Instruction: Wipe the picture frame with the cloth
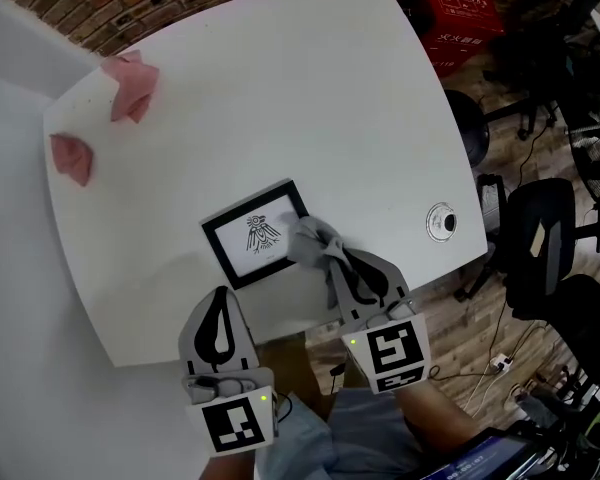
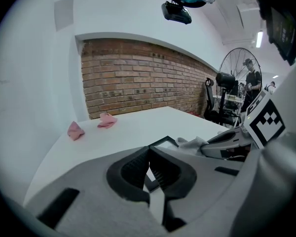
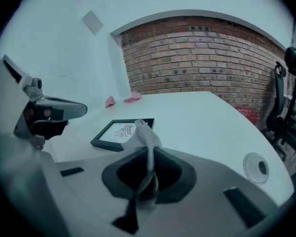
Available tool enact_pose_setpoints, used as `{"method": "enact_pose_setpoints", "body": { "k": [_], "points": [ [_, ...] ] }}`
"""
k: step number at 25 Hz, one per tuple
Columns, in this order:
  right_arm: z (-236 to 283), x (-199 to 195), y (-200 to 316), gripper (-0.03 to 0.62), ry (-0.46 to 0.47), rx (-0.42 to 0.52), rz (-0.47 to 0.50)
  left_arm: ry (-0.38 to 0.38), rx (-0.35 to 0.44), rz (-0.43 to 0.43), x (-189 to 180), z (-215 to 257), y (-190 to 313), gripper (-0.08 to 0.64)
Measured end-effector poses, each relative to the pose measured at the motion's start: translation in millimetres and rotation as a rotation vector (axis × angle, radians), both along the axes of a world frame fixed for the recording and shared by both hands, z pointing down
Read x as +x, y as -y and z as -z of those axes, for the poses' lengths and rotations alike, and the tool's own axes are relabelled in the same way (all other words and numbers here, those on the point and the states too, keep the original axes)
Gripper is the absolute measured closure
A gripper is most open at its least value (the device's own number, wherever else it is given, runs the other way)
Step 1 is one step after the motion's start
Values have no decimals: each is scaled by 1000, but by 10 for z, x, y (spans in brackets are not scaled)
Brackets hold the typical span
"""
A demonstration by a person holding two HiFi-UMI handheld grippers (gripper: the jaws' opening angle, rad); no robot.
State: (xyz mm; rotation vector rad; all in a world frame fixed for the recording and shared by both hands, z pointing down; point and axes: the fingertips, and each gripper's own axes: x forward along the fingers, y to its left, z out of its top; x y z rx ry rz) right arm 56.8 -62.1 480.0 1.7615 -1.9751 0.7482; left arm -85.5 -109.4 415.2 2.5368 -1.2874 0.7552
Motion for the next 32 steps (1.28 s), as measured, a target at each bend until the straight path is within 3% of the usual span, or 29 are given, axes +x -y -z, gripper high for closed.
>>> {"method": "enact_pose_setpoints", "body": {
  "k": [7, 12, 24, 32],
  "points": [
    [272, 233, -13, 557, -33, 54, 1, -16, 46, 19, 108, 219, -92, 551],
    [549, 182, 112, 557, -49, 108, 38, -30, 88, 64, 4, 440, -92, 551],
    [863, -569, 530, 557, -40, 176, 184, -26, 120, 204, -689, 651, 5, 551],
    [740, -1084, 721, 557, -21, 142, 245, -13, 91, 264, -1138, 515, 100, 551]
  ]
}}
